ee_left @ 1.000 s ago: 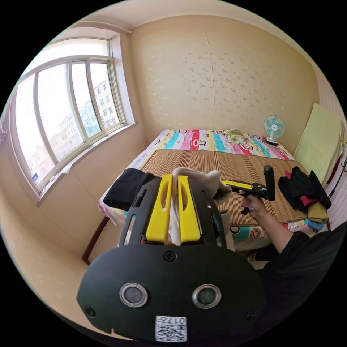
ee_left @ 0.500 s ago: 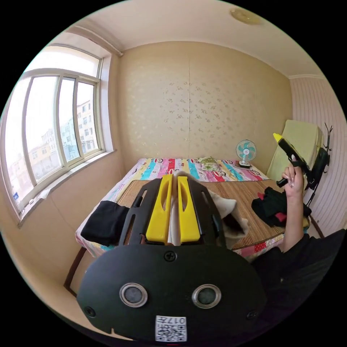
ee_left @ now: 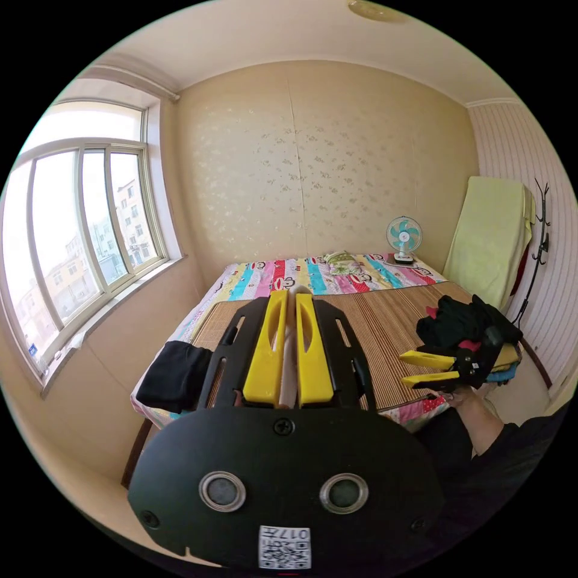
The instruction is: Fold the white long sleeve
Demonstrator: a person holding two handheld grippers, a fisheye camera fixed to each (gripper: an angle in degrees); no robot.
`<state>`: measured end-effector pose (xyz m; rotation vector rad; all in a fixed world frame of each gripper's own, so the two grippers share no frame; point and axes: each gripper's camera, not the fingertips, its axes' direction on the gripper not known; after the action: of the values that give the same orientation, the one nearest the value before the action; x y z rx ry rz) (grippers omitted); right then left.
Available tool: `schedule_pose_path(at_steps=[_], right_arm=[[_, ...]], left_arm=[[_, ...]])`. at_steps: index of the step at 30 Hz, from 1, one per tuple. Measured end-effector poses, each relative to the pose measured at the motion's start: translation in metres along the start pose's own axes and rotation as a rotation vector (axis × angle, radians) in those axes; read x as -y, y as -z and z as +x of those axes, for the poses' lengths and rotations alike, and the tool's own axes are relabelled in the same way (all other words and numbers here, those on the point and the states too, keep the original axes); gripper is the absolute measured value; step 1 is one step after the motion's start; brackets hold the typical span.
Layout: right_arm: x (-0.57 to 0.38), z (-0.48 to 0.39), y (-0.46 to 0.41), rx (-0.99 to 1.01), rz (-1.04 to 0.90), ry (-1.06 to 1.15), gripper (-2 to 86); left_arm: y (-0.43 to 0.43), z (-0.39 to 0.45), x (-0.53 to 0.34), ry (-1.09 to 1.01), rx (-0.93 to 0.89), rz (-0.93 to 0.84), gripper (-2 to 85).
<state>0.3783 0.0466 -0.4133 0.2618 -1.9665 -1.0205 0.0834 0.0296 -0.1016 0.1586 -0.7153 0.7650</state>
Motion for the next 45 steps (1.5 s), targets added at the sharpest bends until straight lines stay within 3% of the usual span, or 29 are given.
schedule_pose_path(at_steps=[3,5,6,8,11,13,16,18,20,22,23,27,32,36,40,43,45], right_arm=[[-0.035,-0.030,-0.057,0.097,-0.103,-0.033,17.1],[-0.051,-0.047,-0.094,0.089,-0.214,-0.033,16.1],[-0.057,-0.052,-0.118,0.009,-0.308,-0.067,8.2],[-0.057,-0.047,-0.132,-0.186,-0.355,-0.170,2.9],[-0.024,-0.036,-0.080,-0.210,-0.051,-0.211,1.8],[0.004,-0.030,-0.051,-0.274,0.030,-0.194,2.0],[0.035,-0.033,-0.031,-0.001,0.098,-0.064,4.6],[0.042,-0.049,-0.047,0.225,0.022,-0.066,13.9],[0.029,-0.073,-0.067,0.274,-0.046,-0.108,16.6],[0.007,-0.098,-0.089,0.150,-0.107,-0.130,13.0],[-0.002,-0.106,-0.099,-0.007,-0.169,-0.160,6.0],[0.032,-0.086,-0.023,-0.420,0.079,-0.275,4.3],[0.132,-0.075,0.098,-0.446,0.390,-0.175,4.2],[0.213,-0.079,0.147,-0.450,0.387,-0.018,4.3],[0.267,-0.039,0.126,-0.614,0.189,0.019,4.7],[0.293,0.064,0.068,-0.658,-0.059,-0.051,5.6],[0.282,0.178,0.000,-0.730,-0.274,-0.131,11.0]], left_arm=[[0.000,0.005,-0.005,0.010,-0.027,-0.011,0.5],[0.003,0.005,-0.007,0.025,-0.033,-0.011,0.5],[0.005,0.004,-0.008,0.030,-0.033,-0.010,0.5],[0.017,-0.002,-0.009,0.042,-0.026,-0.003,0.5],[0.042,-0.015,-0.009,0.050,-0.020,0.043,0.5],[0.055,-0.025,-0.006,0.060,-0.056,0.080,0.5],[0.067,-0.035,0.006,0.058,-0.115,0.107,0.5],[0.072,-0.034,0.013,0.053,-0.122,0.122,0.5],[0.079,-0.030,0.022,0.040,-0.134,0.145,0.5],[0.087,-0.031,0.027,0.044,-0.145,0.173,0.5],[0.093,-0.034,0.030,0.042,-0.154,0.190,0.5],[0.114,-0.055,0.041,0.036,-0.143,0.224,0.5],[0.177,-0.112,0.055,0.053,-0.350,0.489,0.6],[0.201,-0.135,0.089,-0.010,-0.377,0.583,0.9],[0.125,-0.152,0.186,-0.019,-0.341,0.409,1.8],[-0.008,-0.161,0.272,0.014,-0.327,0.173,4.0],[-0.103,-0.163,0.307,0.035,-0.304,0.079,7.0]])
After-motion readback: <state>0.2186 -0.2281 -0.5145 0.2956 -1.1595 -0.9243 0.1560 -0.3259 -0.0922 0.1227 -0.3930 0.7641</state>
